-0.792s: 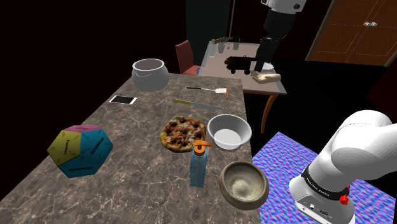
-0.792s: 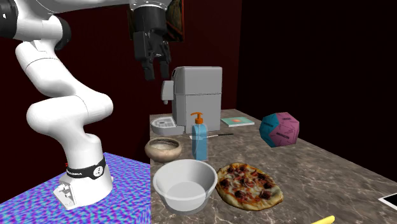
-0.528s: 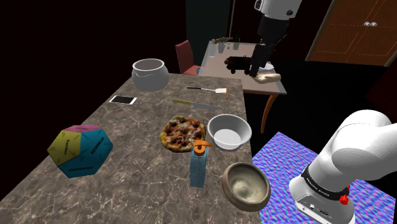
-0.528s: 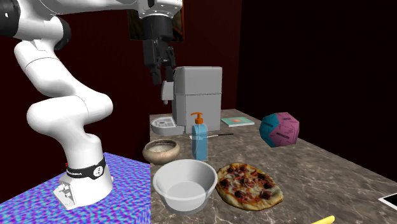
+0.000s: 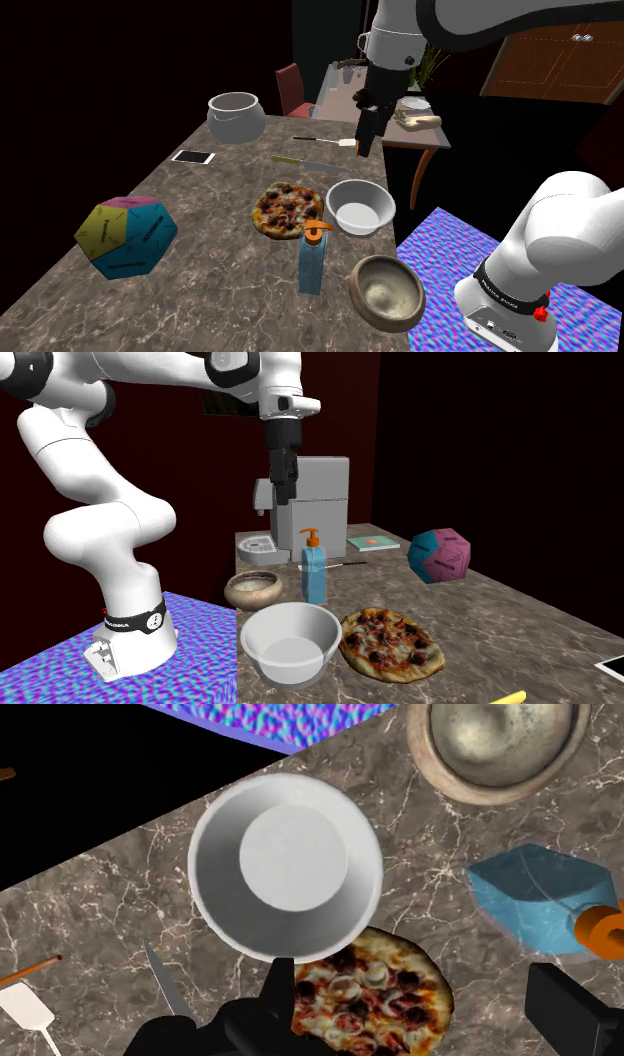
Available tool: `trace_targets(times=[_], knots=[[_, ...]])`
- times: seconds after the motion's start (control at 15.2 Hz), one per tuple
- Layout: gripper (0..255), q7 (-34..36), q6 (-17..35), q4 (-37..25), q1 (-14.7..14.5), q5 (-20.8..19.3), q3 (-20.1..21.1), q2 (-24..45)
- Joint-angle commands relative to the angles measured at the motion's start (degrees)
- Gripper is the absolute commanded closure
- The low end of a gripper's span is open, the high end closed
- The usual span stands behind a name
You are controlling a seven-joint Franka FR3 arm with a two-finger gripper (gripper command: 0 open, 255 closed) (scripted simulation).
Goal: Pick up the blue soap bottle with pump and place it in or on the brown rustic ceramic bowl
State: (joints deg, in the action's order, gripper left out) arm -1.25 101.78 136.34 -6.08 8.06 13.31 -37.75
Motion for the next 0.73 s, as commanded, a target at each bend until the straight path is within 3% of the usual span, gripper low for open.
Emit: trace_targets(times=[0.0,0.66], knots=[[0,1.50,1.87,0.74,-1.01,0.95,2.17,1.34],[0,10.17,10.88,-1.58,-4.66,2.93,13.78,13.76]])
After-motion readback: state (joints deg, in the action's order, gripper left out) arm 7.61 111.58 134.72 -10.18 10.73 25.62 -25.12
